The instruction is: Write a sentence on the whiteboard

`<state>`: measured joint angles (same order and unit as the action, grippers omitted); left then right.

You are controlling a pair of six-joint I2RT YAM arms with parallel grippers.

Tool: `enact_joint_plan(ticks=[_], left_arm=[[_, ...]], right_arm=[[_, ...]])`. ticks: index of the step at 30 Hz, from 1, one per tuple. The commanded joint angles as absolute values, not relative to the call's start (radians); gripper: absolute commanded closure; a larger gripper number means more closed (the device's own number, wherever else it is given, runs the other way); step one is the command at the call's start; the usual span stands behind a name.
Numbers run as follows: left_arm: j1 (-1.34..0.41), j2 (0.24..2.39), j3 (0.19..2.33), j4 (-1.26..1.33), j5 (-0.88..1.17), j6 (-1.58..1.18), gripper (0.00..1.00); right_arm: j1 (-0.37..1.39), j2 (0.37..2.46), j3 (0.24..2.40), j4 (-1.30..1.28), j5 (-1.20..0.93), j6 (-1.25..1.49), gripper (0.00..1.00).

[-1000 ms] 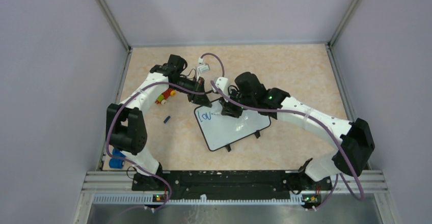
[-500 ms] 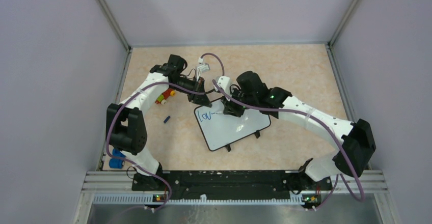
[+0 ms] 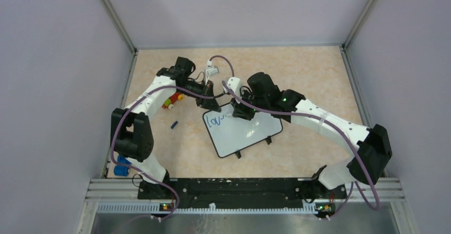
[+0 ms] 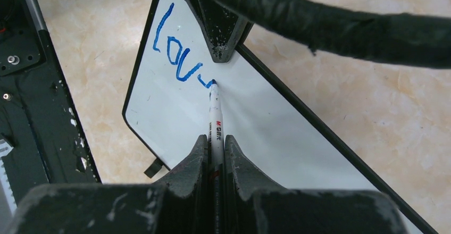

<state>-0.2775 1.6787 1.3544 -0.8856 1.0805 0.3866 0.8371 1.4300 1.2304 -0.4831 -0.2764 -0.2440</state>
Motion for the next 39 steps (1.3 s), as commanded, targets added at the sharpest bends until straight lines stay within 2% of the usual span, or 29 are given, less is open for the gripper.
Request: enact_joint_plan(ticks=[1, 21, 39], left_arm=[[-0.293, 1.678, 1.374, -0.891, 1.119, 0.402, 1.00], [-0.293, 1.676, 1.371, -0.895, 1.117, 0.407, 1.00], [-0.293, 1.676, 1.368, -0.892, 1.112, 0.405, 1.00]], right_arm=[[0.816, 1.440, 1.291, -0.442, -0.225, -0.261, 1.00], [0.856, 1.475, 1.262, -0.444, -0.255, -0.256, 1.00], [0.864, 1.423, 1.183, -0.444, -0.253, -0.249, 1.00]])
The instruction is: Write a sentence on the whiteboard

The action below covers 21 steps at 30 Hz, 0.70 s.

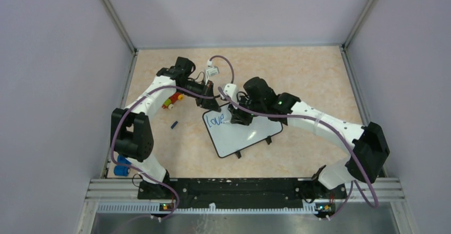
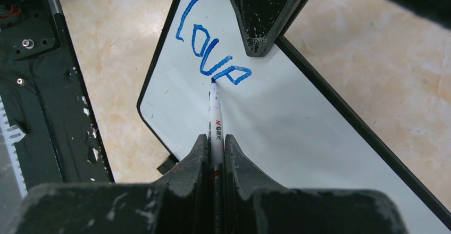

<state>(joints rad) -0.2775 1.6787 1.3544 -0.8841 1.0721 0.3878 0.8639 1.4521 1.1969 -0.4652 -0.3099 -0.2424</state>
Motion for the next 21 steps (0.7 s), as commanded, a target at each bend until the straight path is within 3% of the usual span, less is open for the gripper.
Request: enact_joint_plan(ticks=[1, 21], left_arm=[[-0.293, 1.677, 1.368, -0.892, 1.112, 0.405, 1.00], [-0.293, 1.675, 1.368, -0.889, 1.111, 0.402, 1.00]], right_arm=[[0.864, 1.420, 1.181, -0.445, -0.250, -0.249, 1.00], [0.837, 1.388, 1.248, -0.517, -0.301, -0.267, 1.00]])
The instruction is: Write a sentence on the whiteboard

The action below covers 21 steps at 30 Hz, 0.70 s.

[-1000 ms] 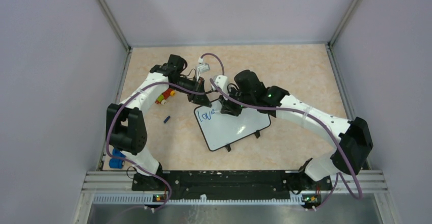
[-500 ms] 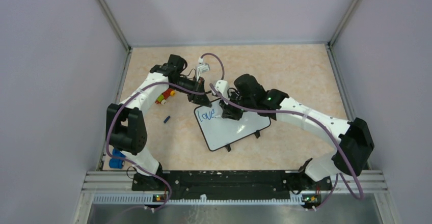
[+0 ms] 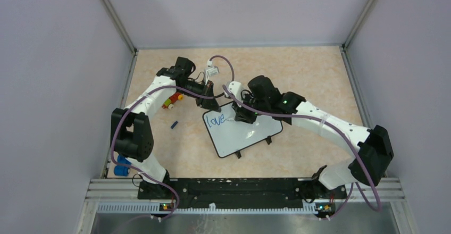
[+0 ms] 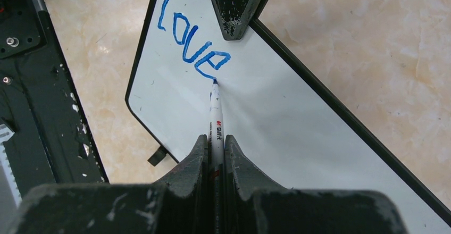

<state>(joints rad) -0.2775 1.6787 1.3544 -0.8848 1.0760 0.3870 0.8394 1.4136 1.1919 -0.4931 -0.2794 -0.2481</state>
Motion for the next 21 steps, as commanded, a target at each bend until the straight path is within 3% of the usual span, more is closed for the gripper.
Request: enact_joint_plan(ticks=[1, 21], left_arm=[[-0.293, 1.673, 1.367, -0.888, 1.110, 0.403, 1.00], [-0.299, 1.670, 1.369, -0.893, 1.101, 0.414, 1.00]], right_arm=[[0.840, 1.387, 1.258, -0.526, -0.333, -0.265, 1.00], [0.781, 1.311, 1.219, -0.514, -0.385, -0.262, 1.00]])
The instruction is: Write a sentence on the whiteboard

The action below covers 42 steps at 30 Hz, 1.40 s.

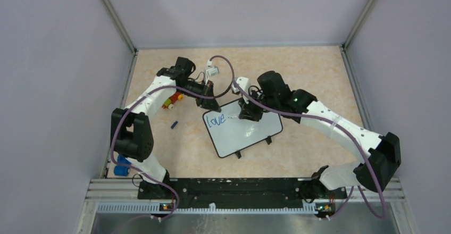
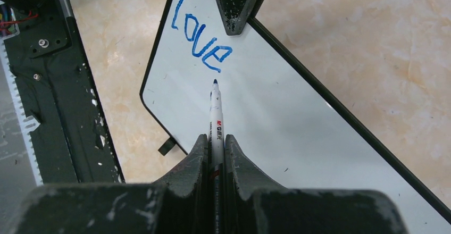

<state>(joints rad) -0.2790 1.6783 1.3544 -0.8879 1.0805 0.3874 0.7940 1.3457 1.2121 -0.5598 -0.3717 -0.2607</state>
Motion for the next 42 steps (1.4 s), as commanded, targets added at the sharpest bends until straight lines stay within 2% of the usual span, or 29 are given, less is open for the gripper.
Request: enact_joint_plan(ticks=[1, 42], left_arm=[[-0.300, 1.670, 1.370, -0.896, 1.104, 0.415, 1.00], [-0.301, 1.670, 1.375, -0.899, 1.109, 0.419, 1.00]], right_arm=[[0.779, 1.311, 1.216, -0.511, -0.377, -0.262, 1.00], [0.746, 1.426, 1.283, -0.462, -0.315, -0.224, 1.00]])
